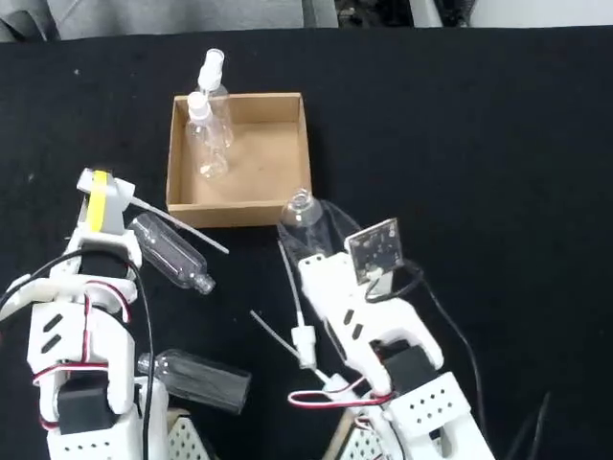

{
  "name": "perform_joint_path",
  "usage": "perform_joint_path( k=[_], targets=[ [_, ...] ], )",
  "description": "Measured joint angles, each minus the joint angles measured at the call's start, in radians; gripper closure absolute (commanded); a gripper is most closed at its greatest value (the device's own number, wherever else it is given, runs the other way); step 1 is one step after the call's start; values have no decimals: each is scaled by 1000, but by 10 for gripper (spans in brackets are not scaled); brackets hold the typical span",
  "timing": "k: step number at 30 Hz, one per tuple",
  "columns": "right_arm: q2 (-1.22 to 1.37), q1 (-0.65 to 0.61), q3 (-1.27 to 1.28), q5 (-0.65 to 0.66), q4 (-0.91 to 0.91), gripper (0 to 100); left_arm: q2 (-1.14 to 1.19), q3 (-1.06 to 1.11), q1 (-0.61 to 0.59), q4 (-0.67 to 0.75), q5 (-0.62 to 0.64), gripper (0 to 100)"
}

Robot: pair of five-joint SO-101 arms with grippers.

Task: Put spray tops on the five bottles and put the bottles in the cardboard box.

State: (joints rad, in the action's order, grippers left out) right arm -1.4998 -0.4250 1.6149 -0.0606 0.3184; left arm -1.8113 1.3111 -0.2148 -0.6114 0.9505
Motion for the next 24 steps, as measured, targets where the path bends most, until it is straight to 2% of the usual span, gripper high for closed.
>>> perform_joint_path(
  k=[11, 17, 24],
  targets=[
    [0, -60, 32, 109, -2, 987, 0, 0, -126, 0, 133, 971],
    [0, -58, 32, 127, -2, 987, 0, 0, -130, 0, 155, 971],
    [0, -58, 74, 281, -41, 987, 0, 0, -130, 0, 158, 971]
  ],
)
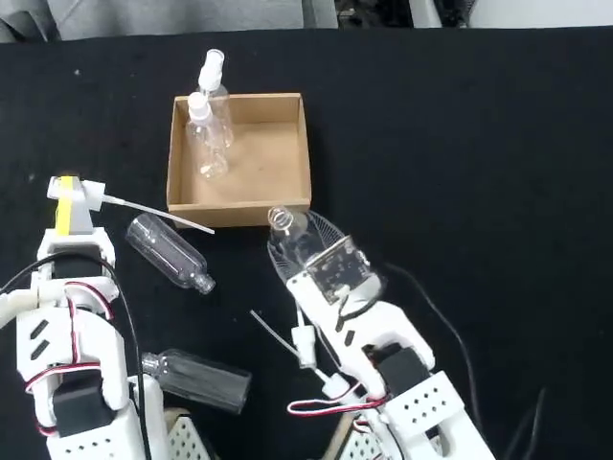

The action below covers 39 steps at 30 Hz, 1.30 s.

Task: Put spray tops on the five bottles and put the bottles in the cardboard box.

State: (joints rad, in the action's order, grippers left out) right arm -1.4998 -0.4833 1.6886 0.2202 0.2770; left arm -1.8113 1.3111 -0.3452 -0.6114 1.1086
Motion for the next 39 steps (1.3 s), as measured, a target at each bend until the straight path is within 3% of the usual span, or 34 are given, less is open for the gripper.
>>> perform_joint_path(
  k=[13, 18, 22, 30, 39],
  targets=[
    [-2, -2, 9, 55, -44, 988, 0, 0, 20, 0, 0, 971],
    [-2, -2, 9, 186, -44, 988, 0, 0, 61, 0, 0, 971],
    [-2, -3, 9, 210, -44, 988, 0, 0, 68, 0, 0, 971],
    [-2, -92, 9, 371, 28, 988, 2, 43, 69, 3, 0, 971],
    [-2, -95, 9, 385, 28, 988, 2, 43, 175, 3, -26, 971]
  ],
)
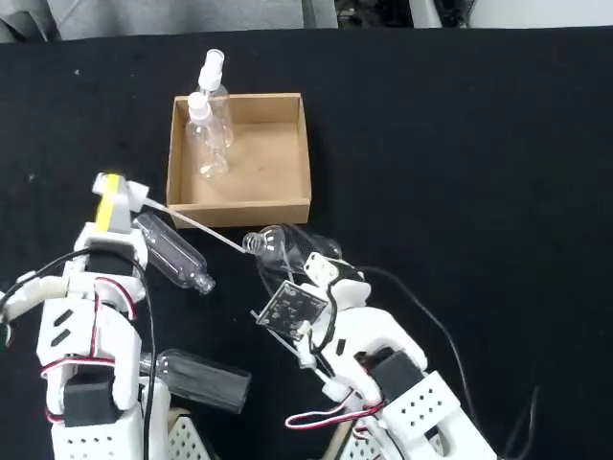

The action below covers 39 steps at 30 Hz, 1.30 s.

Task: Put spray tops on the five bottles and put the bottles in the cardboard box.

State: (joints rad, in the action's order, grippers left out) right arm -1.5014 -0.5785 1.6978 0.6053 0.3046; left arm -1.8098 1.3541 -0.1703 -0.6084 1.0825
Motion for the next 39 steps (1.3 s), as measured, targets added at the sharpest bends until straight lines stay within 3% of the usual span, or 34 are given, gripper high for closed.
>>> perform_joint_path(
  k=[24, 29, 39],
  targets=[
    [0, -3, 0, -28, 0, 988, 0, 0, 17, 0, -12, 971],
    [0, -3, 0, -28, 0, 988, 0, 35, 77, 0, -14, 971],
    [0, -3, 0, -28, 0, 988, 0, 129, 103, 143, -48, 971]
  ],
)
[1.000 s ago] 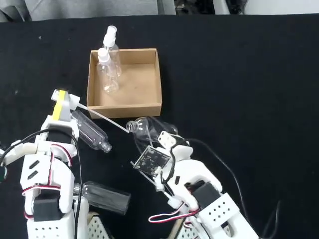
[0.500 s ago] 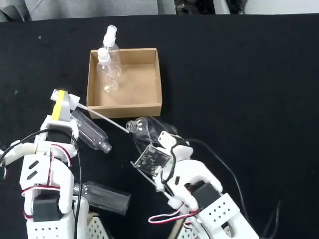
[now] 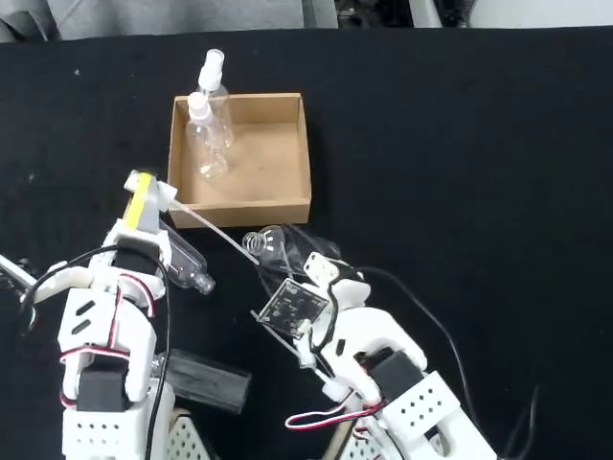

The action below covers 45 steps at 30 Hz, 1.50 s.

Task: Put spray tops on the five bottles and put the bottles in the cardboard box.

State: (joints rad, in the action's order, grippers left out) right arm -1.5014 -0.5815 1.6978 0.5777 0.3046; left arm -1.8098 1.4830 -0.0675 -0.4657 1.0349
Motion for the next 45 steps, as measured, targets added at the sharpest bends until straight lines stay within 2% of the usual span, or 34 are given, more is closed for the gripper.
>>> perform_joint_path(
  k=[13, 18, 25, 39, 45],
  targets=[
    [0, 0, 0, 0, 0, 988, 0, -26, -77, 6, 38, 971],
    [0, 0, 0, 0, 0, 988, 0, -26, -75, 11, 41, 971],
    [0, 0, 0, 0, 0, 988, 0, -25, -80, 92, 41, 971],
    [0, 0, 0, 0, 6, 988, 0, 43, -77, 94, 29, 971],
    [0, 0, 0, 0, 6, 988, 0, 44, -21, 83, 2, 971]
  ],
)
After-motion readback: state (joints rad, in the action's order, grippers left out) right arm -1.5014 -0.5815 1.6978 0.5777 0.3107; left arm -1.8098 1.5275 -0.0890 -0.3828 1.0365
